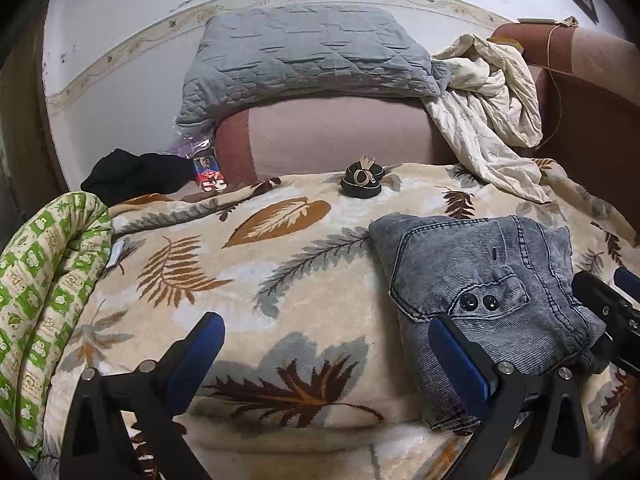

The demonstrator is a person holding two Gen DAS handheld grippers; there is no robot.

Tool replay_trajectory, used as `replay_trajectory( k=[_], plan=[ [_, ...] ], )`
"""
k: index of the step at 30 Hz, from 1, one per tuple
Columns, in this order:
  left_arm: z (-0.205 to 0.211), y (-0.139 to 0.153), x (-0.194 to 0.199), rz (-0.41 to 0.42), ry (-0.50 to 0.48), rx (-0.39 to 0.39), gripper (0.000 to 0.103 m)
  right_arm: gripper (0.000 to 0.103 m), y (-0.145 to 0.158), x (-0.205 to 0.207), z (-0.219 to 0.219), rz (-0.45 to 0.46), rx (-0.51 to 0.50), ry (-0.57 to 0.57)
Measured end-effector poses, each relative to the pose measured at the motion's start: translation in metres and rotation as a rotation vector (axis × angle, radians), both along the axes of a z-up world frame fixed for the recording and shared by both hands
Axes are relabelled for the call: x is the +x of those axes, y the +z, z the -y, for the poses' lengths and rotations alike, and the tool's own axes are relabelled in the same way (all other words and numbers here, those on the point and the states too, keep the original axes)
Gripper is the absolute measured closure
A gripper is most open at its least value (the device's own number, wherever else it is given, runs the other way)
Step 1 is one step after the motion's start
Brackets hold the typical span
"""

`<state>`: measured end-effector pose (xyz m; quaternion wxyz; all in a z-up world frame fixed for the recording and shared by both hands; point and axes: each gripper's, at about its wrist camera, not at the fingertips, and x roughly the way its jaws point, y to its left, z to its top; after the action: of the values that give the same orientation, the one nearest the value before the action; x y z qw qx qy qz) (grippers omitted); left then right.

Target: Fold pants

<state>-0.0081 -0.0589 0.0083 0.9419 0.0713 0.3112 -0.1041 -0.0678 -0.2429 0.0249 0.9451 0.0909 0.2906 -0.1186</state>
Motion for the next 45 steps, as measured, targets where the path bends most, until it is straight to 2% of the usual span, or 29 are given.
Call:
replay_trajectory(
  k=[9, 45],
  plan=[
    [-0.0019, -0.0019, 0.0033, -0.026, 0.014, -0.002, 0.000, 0.001, -0.0001, -0.0002, -0.0025, -0.001, -0.003, 0.008],
    [-0.0027, -0.0083, 0.0072, -0.038, 0.025, 0.003, 0.000, 0.001, -0.0013, 0.0008, -0.0055, -0.014, -0.001, 0.021]
  ],
)
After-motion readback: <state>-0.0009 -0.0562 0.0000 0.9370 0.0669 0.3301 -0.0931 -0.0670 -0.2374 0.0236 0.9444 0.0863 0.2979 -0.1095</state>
